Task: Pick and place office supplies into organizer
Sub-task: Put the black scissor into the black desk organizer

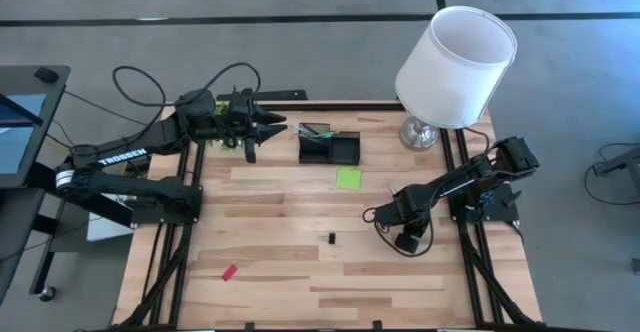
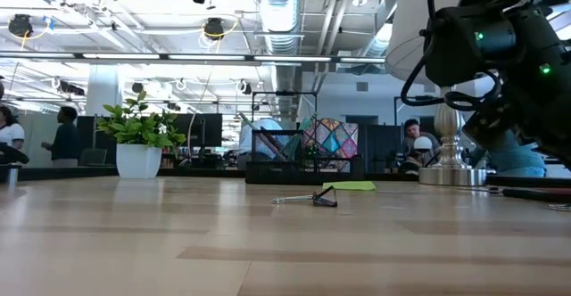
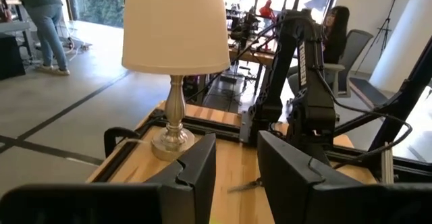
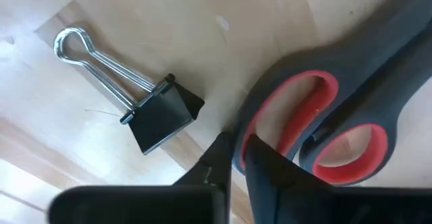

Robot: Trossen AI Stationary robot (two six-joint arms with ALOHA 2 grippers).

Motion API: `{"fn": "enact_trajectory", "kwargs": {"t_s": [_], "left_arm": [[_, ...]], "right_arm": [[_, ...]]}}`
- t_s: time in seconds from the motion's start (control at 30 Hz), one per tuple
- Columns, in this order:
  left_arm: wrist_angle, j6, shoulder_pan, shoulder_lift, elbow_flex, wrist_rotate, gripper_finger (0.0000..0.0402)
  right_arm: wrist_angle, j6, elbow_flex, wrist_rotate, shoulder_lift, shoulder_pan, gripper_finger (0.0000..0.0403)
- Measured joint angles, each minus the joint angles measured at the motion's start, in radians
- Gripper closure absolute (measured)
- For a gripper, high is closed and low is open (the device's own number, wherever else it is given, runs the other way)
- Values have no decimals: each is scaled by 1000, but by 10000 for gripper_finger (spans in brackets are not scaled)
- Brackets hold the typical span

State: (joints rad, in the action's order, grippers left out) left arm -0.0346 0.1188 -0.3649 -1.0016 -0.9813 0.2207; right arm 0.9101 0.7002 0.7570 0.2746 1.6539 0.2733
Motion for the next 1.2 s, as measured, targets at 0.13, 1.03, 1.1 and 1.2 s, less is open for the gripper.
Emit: {"fn": "enact_trajectory", "kwargs": {"t_s": [0.13, 1.03, 1.1, 1.2], "left_arm": [[-20, 1, 0, 0, 0, 0, 297], [-124, 61, 13, 0, 0, 0, 297], [-134, 64, 25, 0, 0, 1, 297], [-156, 63, 43, 0, 0, 1, 297]], "right_arm": [[-4, 7, -1, 9, 0, 0, 380], [-250, 107, 234, -65, -173, -135, 384], [-344, 105, 235, -33, -173, -151, 384], [-492, 104, 236, 19, -173, -175, 393]]}}
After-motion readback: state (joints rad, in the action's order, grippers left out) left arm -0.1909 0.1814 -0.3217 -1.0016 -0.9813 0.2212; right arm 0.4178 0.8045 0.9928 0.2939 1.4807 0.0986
